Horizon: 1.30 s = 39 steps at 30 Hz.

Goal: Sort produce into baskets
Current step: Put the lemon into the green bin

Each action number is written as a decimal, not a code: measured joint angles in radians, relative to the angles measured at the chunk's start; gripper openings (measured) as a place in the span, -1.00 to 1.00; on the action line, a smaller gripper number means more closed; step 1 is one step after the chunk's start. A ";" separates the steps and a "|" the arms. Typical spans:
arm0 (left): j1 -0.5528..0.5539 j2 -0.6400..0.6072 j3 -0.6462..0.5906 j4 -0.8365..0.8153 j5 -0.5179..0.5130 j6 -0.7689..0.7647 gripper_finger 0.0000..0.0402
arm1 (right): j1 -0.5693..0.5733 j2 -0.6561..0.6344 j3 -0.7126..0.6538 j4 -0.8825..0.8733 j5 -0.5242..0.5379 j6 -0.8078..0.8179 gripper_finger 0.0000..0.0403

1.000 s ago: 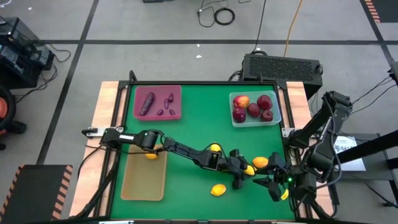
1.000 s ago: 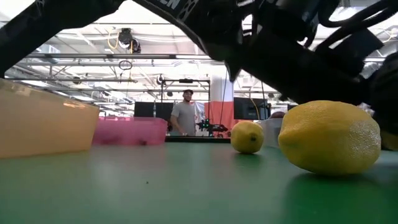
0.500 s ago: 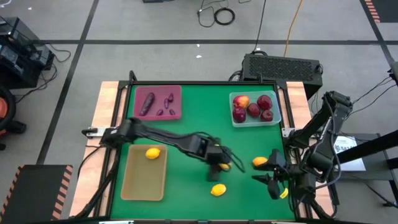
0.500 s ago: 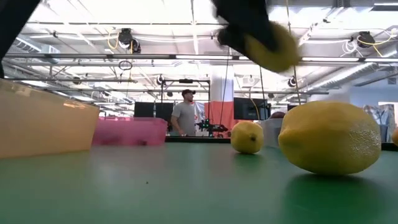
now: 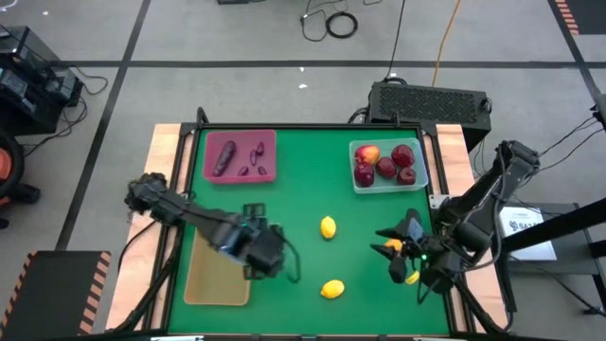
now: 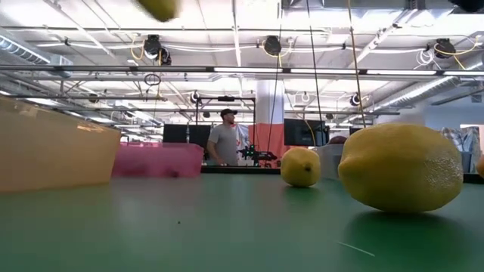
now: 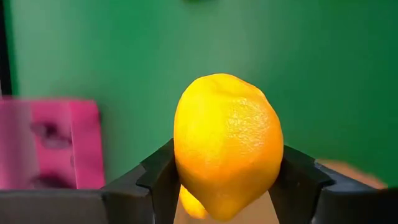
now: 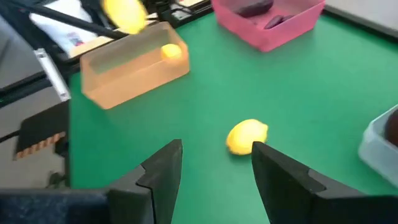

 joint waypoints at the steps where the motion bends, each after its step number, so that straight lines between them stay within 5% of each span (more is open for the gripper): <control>1: -0.015 -0.017 -0.030 -0.017 0.001 -0.031 0.00 | -0.015 0.000 0.000 0.000 0.000 -0.014 -0.08; 10: -0.138 -0.231 -0.524 0.030 0.195 -0.377 0.00 | -0.123 0.000 0.000 0.008 -0.005 -0.086 -0.08; 15: -0.195 -0.284 -0.673 0.197 0.324 -0.487 0.00 | -0.150 0.000 0.000 0.010 -0.009 -0.086 -0.08; 25: -0.220 -0.278 -0.689 0.254 0.268 -0.512 0.30 | -0.157 0.000 0.000 0.027 -0.028 -0.080 -0.08; 32: -0.204 -0.277 -0.683 0.253 0.319 -0.509 0.59 | -0.157 0.013 0.000 0.049 -0.088 -0.078 -0.08; 36: -0.157 -0.278 -0.639 0.287 0.350 -0.500 0.62 | -0.154 0.038 0.000 0.067 -0.113 -0.060 -0.08; 39: -0.118 -0.277 -0.595 0.416 0.271 -0.428 0.62 | -0.154 0.064 0.000 0.088 -0.137 -0.056 -0.08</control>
